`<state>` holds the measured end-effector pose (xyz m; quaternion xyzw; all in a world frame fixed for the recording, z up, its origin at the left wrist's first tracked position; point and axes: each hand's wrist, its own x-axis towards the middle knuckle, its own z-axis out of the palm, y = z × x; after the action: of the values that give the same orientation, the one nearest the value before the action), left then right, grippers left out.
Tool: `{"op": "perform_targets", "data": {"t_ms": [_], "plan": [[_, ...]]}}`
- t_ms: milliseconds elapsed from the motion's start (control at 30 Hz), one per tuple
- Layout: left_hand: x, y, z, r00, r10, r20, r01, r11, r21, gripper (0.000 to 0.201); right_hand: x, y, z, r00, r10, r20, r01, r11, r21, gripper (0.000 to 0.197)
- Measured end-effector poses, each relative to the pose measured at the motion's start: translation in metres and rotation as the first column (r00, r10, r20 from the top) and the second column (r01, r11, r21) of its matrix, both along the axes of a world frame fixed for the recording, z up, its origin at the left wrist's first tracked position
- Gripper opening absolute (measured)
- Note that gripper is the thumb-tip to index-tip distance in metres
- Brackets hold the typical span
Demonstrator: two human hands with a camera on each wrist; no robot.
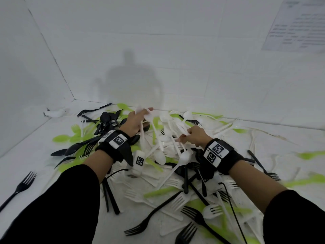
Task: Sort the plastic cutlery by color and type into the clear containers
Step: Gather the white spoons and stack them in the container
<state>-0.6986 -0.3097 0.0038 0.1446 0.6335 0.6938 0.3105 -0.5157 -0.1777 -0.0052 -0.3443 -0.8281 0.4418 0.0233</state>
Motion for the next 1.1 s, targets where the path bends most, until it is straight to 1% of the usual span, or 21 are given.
{"op": "perform_targets", "data": {"t_ms": [67,100,167,200,267,333,400,433,467,500,567,600,633,667,733,800,833,867,967,1033,1100], "plan": [[0.002,-0.001,0.001,0.997,-0.056,0.061,0.052,0.996,0.072,0.019,0.0,-0.002,-0.001,0.997,-0.051,-0.055,0.049,0.998,-0.025,0.026],[0.002,0.0,0.001,0.995,-0.057,0.077,0.05,0.994,0.096,0.018,-0.001,-0.004,0.0,0.991,-0.081,-0.102,0.078,0.996,-0.04,0.02],[0.002,0.004,-0.001,0.996,-0.026,0.086,0.017,0.995,0.098,0.018,-0.001,-0.008,0.005,0.97,-0.14,-0.198,0.135,0.99,-0.039,0.019],[0.002,0.007,-0.002,0.997,-0.012,0.072,0.007,0.997,0.072,0.016,-0.001,-0.01,0.008,0.958,-0.163,-0.237,0.163,0.986,-0.021,0.02],[0.001,0.011,-0.006,0.999,-0.032,-0.018,0.031,0.998,-0.049,0.011,-0.003,-0.013,0.012,0.934,-0.203,-0.295,0.219,0.976,0.02,0.021],[0.001,0.012,-0.011,0.982,-0.129,-0.139,0.099,0.974,-0.205,0.01,-0.006,-0.014,0.015,0.921,-0.199,-0.336,0.229,0.972,0.052,0.023],[0.004,0.012,-0.015,0.944,-0.246,-0.218,0.172,0.935,-0.31,0.005,-0.01,-0.017,0.018,0.913,-0.182,-0.365,0.213,0.976,0.045,0.024],[0.005,0.012,-0.016,0.914,-0.304,-0.268,0.196,0.911,-0.364,0.007,-0.012,-0.018,0.018,0.913,-0.179,-0.367,0.205,0.978,0.035,0.023],[0.008,0.01,-0.017,0.866,-0.38,-0.326,0.219,0.873,-0.435,0.01,-0.015,-0.019,0.018,0.915,-0.177,-0.363,0.206,0.978,0.042,0.021],[0.009,0.009,-0.018,0.797,-0.479,-0.369,0.246,0.814,-0.527,0.012,-0.019,-0.018,0.016,0.919,-0.178,-0.352,0.212,0.975,0.059,0.019],[0.012,0.006,-0.019,0.636,-0.675,-0.375,0.287,0.657,-0.697,0.013,-0.026,-0.016,0.01,0.942,-0.166,-0.293,0.207,0.972,0.115,0.016],[0.012,0.004,-0.02,0.566,-0.734,-0.375,0.279,0.598,-0.751,0.019,-0.029,-0.014,0.005,0.958,-0.147,-0.244,0.187,0.971,0.149,0.019],[0.011,0.002,-0.02,0.516,-0.767,-0.381,0.263,0.565,-0.782,0.025,-0.031,-0.013,0.0,0.974,-0.119,-0.194,0.155,0.97,0.187,0.022],[0.011,0.0,-0.02,0.479,-0.784,-0.395,0.249,0.553,-0.795,0.028,-0.033,-0.013,-0.005,0.986,-0.087,-0.141,0.117,0.967,0.227,0.023],[0.011,-0.004,-0.017,0.438,-0.786,-0.437,0.239,0.57,-0.786,0.028,-0.032,-0.015,-0.013,0.999,-0.035,-0.016,0.038,0.959,0.28,0.024],[0.011,-0.008,-0.015,0.42,-0.771,-0.478,0.251,0.605,-0.756,0.026,-0.031,-0.015,-0.02,0.994,0.001,0.107,-0.034,0.95,0.311,0.04],[0.01,-0.011,-0.015,0.417,-0.764,-0.493,0.268,0.621,-0.736,0.025,-0.03,-0.015,-0.021,0.99,0.004,0.141,-0.049,0.947,0.317,0.044],[0.009,-0.014,-0.015,0.424,-0.754,-0.502,0.294,0.639,-0.711,0.024,-0.029,-0.015,-0.021,0.989,0.005,0.15,-0.052,0.948,0.314,0.044],[0.006,-0.021,-0.015,0.508,-0.703,-0.497,0.353,0.697,-0.624,0.023,-0.03,-0.012,-0.017,0.994,-0.009,0.113,-0.02,0.968,0.249,0.035],[0.002,-0.023,-0.014,0.556,-0.653,-0.514,0.336,0.743,-0.58,0.025,-0.029,-0.012,-0.016,0.997,-0.034,0.075,0.021,0.987,0.16,0.031],[0.001,-0.025,-0.01,0.595,-0.61,-0.524,0.342,0.782,-0.521,0.022,-0.028,-0.012,-0.016,0.997,-0.065,0.044,0.06,0.993,0.105,0.028]]}}
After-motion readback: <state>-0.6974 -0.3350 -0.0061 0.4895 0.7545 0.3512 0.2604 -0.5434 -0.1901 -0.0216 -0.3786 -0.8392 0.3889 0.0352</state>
